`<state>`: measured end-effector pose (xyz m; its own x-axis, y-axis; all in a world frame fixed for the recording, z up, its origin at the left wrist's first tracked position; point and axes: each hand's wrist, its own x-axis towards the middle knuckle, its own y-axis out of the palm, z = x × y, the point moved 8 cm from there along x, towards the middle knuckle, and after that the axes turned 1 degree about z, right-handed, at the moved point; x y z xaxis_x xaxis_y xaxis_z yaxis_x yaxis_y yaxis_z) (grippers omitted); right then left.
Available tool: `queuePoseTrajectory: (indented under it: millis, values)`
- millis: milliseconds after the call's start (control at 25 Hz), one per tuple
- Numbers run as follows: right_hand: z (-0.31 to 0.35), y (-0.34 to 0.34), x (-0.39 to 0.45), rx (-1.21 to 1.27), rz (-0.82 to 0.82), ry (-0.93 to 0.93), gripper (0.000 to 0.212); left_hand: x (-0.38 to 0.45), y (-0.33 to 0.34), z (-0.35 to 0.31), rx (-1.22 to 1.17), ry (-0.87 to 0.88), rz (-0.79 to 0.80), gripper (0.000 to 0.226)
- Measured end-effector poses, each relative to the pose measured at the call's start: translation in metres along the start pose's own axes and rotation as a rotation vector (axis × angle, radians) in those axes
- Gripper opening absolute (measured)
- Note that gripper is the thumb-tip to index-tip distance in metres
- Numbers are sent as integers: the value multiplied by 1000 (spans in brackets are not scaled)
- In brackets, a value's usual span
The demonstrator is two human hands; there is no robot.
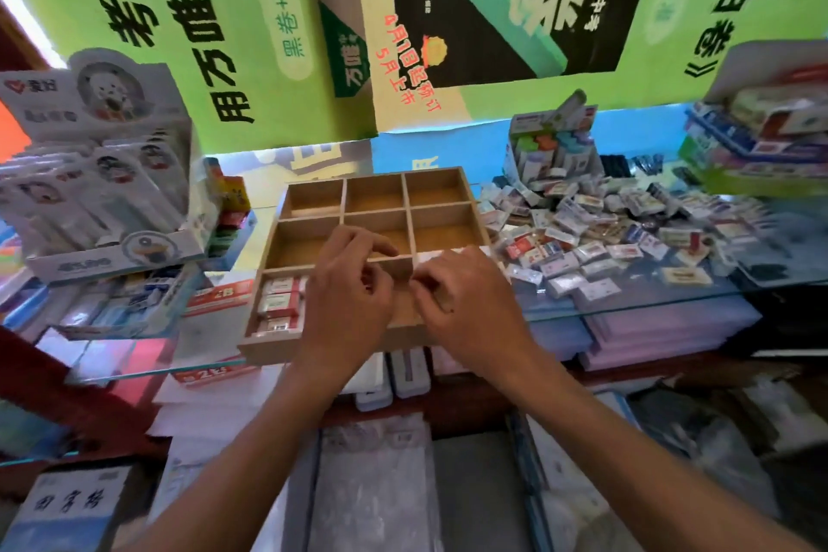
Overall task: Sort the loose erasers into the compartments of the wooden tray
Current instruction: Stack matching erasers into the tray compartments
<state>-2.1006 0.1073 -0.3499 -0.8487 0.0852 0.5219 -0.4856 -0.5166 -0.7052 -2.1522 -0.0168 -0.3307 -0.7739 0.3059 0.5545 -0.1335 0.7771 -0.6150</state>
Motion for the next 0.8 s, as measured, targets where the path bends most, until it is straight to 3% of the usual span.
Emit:
queuePoseTrajectory:
  millis: [360, 480, 640, 800]
  values:
    - [-169, -114, -93, 30, -155, 275, 11, -11, 168, -137, -91, 243, 227, 21]
    - [-208, -146, -102, 54, -189, 329, 15, -15, 207, -159, -96, 237, 315, 19]
    - [-272, -177, -109, 142, -225, 563, 14, -21, 253, -177, -116, 186, 488, 23]
    - [-336, -220, -102, 63, -377, 747, 6, -26, 286, -189, -25, 187, 631, 35]
